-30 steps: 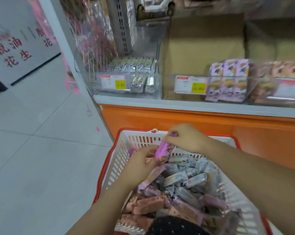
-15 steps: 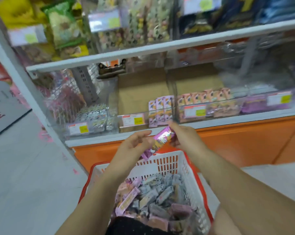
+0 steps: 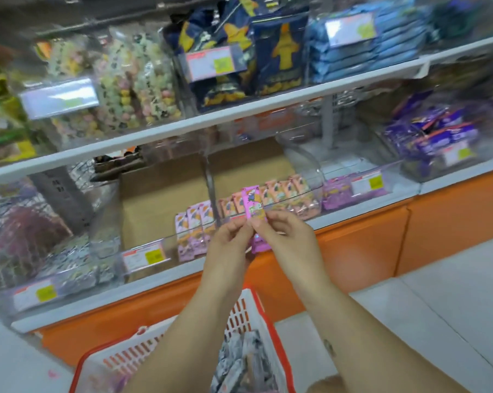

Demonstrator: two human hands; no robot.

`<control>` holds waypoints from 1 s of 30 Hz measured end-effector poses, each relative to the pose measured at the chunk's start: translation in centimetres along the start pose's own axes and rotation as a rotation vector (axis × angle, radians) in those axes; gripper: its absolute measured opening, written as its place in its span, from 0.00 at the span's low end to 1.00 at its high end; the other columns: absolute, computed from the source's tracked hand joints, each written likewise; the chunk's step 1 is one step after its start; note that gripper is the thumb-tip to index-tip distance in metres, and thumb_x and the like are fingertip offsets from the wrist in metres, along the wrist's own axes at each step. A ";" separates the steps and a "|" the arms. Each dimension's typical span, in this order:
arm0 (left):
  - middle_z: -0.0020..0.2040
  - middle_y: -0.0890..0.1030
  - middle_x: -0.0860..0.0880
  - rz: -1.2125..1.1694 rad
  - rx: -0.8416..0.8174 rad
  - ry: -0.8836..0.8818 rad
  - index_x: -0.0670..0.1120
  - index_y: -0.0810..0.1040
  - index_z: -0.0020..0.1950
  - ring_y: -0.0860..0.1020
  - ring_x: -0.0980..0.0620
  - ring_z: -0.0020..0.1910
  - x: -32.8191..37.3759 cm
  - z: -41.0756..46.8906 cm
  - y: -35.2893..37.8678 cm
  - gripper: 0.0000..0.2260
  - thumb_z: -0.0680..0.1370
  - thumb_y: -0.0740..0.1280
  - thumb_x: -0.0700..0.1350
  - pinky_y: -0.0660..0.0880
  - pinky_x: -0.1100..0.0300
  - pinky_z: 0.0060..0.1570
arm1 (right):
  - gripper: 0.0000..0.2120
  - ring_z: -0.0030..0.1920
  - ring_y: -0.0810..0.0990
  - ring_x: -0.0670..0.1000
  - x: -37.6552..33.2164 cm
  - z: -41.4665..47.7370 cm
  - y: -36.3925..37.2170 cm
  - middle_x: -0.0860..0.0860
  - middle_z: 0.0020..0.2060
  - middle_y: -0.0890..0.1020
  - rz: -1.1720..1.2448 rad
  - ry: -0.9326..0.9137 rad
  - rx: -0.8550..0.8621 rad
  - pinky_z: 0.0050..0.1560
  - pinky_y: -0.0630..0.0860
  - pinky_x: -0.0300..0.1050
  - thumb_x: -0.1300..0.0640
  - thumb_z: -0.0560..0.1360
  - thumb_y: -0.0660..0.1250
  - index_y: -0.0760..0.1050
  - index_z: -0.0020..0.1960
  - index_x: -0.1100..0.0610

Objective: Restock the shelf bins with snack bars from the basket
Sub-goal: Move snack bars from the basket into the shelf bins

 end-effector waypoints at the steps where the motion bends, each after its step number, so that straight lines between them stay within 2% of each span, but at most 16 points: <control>1: 0.44 0.82 0.41 0.013 -0.030 0.019 0.44 0.78 0.46 0.78 0.49 0.43 0.0 0.3 1.1 0.07 0.80 0.61 0.40 0.73 0.56 0.46 | 0.08 0.43 0.82 0.43 0.0 0.3 -1.1 0.43 0.40 0.83 -0.028 -0.022 0.008 0.44 0.76 0.34 0.56 0.70 0.75 0.77 0.45 0.49; 4: 0.42 0.84 0.45 0.106 -0.103 0.061 0.47 0.81 0.42 0.81 0.50 0.43 -0.3 1.9 4.0 0.13 0.81 0.60 0.41 0.77 0.57 0.46 | 0.13 0.39 0.82 0.46 0.3 1.3 -4.3 0.46 0.44 0.84 -0.137 -0.070 0.062 0.40 0.76 0.34 0.60 0.68 0.76 0.77 0.50 0.51; 6: 0.44 0.84 0.44 0.245 -0.128 0.100 0.47 0.81 0.42 0.81 0.47 0.45 -0.6 3.2 5.7 0.12 0.81 0.61 0.40 0.79 0.53 0.49 | 0.14 0.34 0.80 0.42 0.5 2.2 -6.1 0.45 0.42 0.84 -0.169 -0.094 0.101 0.36 0.74 0.30 0.62 0.69 0.74 0.77 0.50 0.50; 8: 0.47 0.83 0.45 0.351 -0.164 0.150 0.47 0.79 0.45 0.82 0.49 0.46 -0.8 4.7 6.9 0.09 0.80 0.61 0.38 0.79 0.51 0.53 | 0.13 0.31 0.79 0.38 0.5 3.7 -7.6 0.44 0.40 0.83 -0.186 -0.110 0.143 0.33 0.71 0.27 0.63 0.69 0.74 0.77 0.50 0.50; 10: 0.48 0.82 0.52 0.465 -0.213 0.237 0.50 0.77 0.46 0.81 0.54 0.46 -0.8 6.0 7.8 0.09 0.79 0.62 0.38 0.78 0.57 0.51 | 0.14 0.33 0.79 0.38 0.4 5.4 -8.7 0.42 0.39 0.83 -0.214 -0.152 0.176 0.35 0.71 0.27 0.62 0.69 0.73 0.76 0.46 0.45; 12: 0.49 0.79 0.56 0.794 -0.177 0.464 0.51 0.77 0.47 0.77 0.56 0.51 -0.4 7.6 7.8 0.07 0.78 0.63 0.39 0.73 0.60 0.50 | 0.17 0.33 0.78 0.36 0.0 7.1 -9.6 0.37 0.35 0.82 -0.248 -0.186 0.203 0.37 0.72 0.27 0.63 0.69 0.73 0.74 0.43 0.42; 14: 0.53 0.77 0.53 1.117 -0.102 0.679 0.51 0.78 0.52 0.74 0.52 0.55 -0.1 9.8 7.3 0.07 0.77 0.64 0.41 0.70 0.57 0.53 | 0.18 0.32 0.76 0.36 -0.2 9.1 -10.6 0.35 0.34 0.81 -0.299 -0.215 0.224 0.37 0.72 0.27 0.65 0.69 0.71 0.73 0.42 0.41; 15: 0.55 0.76 0.52 1.234 -0.085 0.720 0.52 0.78 0.55 0.73 0.50 0.56 -0.1 10.9 7.1 0.09 0.77 0.64 0.43 0.70 0.55 0.54 | 0.17 0.33 0.77 0.37 -0.5 10.0 -11.0 0.36 0.36 0.80 -0.340 -0.227 0.240 0.39 0.74 0.29 0.64 0.69 0.71 0.73 0.42 0.42; 18: 0.64 0.71 0.55 1.436 -0.056 0.622 0.57 0.71 0.64 0.69 0.49 0.62 0.0 14.1 6.7 0.14 0.79 0.61 0.50 0.65 0.54 0.60 | 0.13 0.36 0.78 0.42 -1.3 13.7 -12.3 0.37 0.37 0.79 -0.494 -0.273 0.306 0.45 0.78 0.41 0.61 0.71 0.70 0.78 0.52 0.49; 20: 0.69 0.68 0.54 1.489 -0.048 0.527 0.58 0.67 0.69 0.66 0.49 0.67 -0.2 15.9 6.6 0.17 0.80 0.59 0.53 0.63 0.54 0.64 | 0.13 0.37 0.79 0.46 -1.9 16.3 -12.9 0.43 0.40 0.81 -0.603 -0.279 0.314 0.45 0.77 0.45 0.60 0.72 0.69 0.78 0.56 0.52; 22: 0.73 0.64 0.53 1.515 -0.065 0.418 0.57 0.63 0.72 0.62 0.49 0.71 -0.8 17.8 6.5 0.21 0.80 0.58 0.55 0.60 0.53 0.68 | 0.11 0.38 0.79 0.51 -1.7 19.2 -13.2 0.49 0.43 0.83 -0.707 -0.264 0.275 0.45 0.78 0.48 0.59 0.73 0.67 0.77 0.55 0.55; 25: 0.74 0.63 0.51 1.479 -0.138 0.300 0.57 0.63 0.73 0.61 0.48 0.72 -1.7 19.6 6.9 0.22 0.79 0.60 0.55 0.60 0.49 0.70 | 0.06 0.38 0.78 0.58 -0.6 23.4 -13.2 0.54 0.40 0.81 -0.782 -0.189 0.237 0.42 0.79 0.56 0.61 0.72 0.66 0.77 0.49 0.59; 27: 0.73 0.64 0.53 1.481 -0.157 0.250 0.58 0.65 0.71 0.62 0.48 0.72 -2.0 20.0 7.1 0.21 0.78 0.60 0.56 0.60 0.50 0.70 | 0.03 0.40 0.75 0.58 0.4 25.9 -12.7 0.55 0.38 0.77 -0.868 -0.090 0.191 0.44 0.78 0.53 0.62 0.72 0.67 0.75 0.46 0.60; 30: 0.72 0.65 0.55 1.454 -0.091 0.264 0.58 0.68 0.70 0.63 0.49 0.70 -2.6 20.5 6.8 0.20 0.78 0.61 0.55 0.60 0.51 0.69 | 0.10 0.47 0.78 0.59 2.2 29.0 -11.7 0.58 0.44 0.81 -0.937 0.017 0.082 0.44 0.75 0.47 0.62 0.72 0.69 0.77 0.53 0.63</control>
Point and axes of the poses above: each hand's wrist, its own z-axis towards the middle knuckle, its own y-axis out of the palm, x = y × z, the point moved 2 cm from there along z, towards the middle knuckle
